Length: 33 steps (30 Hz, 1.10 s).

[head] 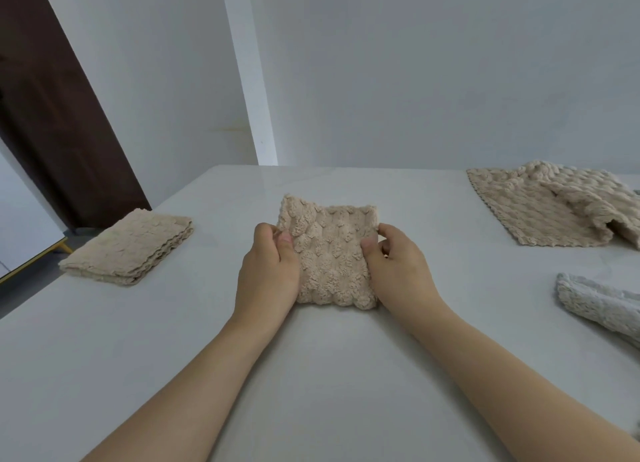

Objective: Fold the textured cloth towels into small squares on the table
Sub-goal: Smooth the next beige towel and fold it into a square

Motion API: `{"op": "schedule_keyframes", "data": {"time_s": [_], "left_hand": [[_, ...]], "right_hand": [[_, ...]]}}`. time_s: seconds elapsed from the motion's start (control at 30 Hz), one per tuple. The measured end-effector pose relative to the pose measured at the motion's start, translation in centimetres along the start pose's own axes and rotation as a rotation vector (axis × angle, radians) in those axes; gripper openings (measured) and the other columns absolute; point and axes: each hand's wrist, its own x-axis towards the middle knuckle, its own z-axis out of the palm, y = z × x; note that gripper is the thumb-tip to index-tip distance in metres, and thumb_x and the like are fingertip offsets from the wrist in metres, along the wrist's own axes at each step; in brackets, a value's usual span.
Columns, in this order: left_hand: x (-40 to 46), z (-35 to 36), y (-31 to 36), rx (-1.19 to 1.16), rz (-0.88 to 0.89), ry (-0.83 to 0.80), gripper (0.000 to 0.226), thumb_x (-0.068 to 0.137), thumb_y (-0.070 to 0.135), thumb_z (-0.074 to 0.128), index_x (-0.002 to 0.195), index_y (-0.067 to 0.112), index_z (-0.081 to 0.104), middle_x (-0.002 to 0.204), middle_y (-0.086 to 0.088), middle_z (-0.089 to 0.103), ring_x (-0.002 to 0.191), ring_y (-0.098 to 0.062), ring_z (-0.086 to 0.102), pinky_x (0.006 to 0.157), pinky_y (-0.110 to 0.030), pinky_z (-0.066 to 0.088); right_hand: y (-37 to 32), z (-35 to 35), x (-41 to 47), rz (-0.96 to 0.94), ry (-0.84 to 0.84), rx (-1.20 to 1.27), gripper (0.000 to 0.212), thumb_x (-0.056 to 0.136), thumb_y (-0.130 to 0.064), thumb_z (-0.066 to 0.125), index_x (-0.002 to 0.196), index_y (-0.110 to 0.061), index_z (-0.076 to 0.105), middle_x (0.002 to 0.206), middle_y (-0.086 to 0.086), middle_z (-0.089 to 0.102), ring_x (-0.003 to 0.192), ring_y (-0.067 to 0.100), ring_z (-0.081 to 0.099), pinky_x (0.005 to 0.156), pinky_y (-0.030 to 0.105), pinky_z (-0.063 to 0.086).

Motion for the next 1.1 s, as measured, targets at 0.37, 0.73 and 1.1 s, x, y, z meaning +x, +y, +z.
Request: {"op": "schedule_keyframes", "data": {"time_s": [0.37, 0.73, 1.1], "left_hand": [[0.5, 0.7, 1.3, 0.315, -0.077, -0.114, 0.012, 0.095, 0.021, 0.035, 0.105, 0.015, 0.04, 0.08, 0.002, 0.053, 0.072, -0.022, 0.052, 0.061, -0.036, 0.035], [12.8, 8.7, 3.1, 0.171, -0.102, -0.128, 0.031, 0.103, 0.033, 0.027, 0.119, 0.011, 0.043, 0.107, 0.0, 0.057, 0.101, -0.028, 0.057, 0.084, -0.039, 0.045], [23.6, 15.0, 3.1, 0.241, -0.09, -0.232, 0.019, 0.101, 0.027, 0.037, 0.105, 0.014, 0.05, 0.118, -0.009, 0.059, 0.097, -0.028, 0.052, 0.082, -0.032, 0.038]], "right_hand": [[0.2, 0.1, 1.2, 0.051, 0.063, -0.074, 0.025, 0.099, -0.022, 0.046, 0.082, -0.008, 0.059, 0.069, -0.001, 0.054, 0.064, 0.02, 0.049, 0.057, 0.029, 0.036], [-0.3, -1.4, 14.6, 0.03, 0.035, -0.434, 0.017, 0.094, -0.005, 0.041, 0.097, -0.002, 0.058, 0.09, 0.01, 0.054, 0.081, 0.027, 0.05, 0.067, 0.03, 0.038], [2.3, 0.2, 24.7, -0.142, 0.096, -0.896, 0.037, 0.087, 0.002, 0.039, 0.12, -0.01, 0.047, 0.096, 0.012, 0.052, 0.088, 0.032, 0.054, 0.067, 0.034, 0.036]]}}
